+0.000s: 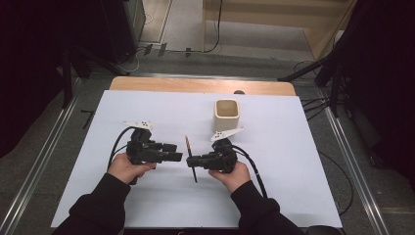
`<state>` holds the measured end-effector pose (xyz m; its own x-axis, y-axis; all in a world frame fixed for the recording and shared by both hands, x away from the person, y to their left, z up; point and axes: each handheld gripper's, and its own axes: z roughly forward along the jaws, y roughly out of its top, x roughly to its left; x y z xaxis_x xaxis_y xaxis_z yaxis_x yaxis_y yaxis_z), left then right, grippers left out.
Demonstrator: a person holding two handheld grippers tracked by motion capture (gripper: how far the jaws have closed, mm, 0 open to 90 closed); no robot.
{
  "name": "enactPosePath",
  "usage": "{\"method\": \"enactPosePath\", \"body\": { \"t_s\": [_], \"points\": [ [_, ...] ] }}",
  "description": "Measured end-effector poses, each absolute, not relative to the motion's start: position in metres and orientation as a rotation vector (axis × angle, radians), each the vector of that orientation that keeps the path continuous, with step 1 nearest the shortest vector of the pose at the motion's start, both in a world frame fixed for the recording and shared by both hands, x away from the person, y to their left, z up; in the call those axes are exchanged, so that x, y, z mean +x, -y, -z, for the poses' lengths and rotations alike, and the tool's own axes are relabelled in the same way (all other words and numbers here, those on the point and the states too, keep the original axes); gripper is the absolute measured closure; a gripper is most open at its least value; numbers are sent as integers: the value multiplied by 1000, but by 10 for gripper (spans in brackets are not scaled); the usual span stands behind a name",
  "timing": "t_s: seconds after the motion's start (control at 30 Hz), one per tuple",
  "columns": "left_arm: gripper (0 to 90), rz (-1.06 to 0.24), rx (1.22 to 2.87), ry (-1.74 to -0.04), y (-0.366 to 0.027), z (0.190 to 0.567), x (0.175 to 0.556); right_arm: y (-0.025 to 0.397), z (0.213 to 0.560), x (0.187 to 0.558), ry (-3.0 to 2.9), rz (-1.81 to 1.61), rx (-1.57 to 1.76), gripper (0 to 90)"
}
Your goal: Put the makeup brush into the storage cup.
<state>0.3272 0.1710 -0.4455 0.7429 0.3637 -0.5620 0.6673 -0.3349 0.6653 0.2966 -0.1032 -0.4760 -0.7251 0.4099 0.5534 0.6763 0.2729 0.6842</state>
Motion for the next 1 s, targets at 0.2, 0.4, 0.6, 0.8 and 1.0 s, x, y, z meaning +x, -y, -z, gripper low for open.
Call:
{"method": "enactPosePath", "body": {
  "t_s": [0.2,0.4,0.6,0.8,1.0],
  "points": [
    [354,318,2003,-785,-174,446,324,107,474,298,2303,1434,-1022,836],
    [351,245,2068,-764,-172,446,319,111,473,299,2307,1444,-1038,836],
    [348,182,2121,-744,-171,447,315,113,471,299,2321,1440,-1048,837],
    [344,121,2170,-714,-172,447,312,115,471,301,2327,1443,-1065,836],
    [342,36,2217,-668,-173,448,307,118,470,301,2333,1450,-1075,837]
  ]
}}
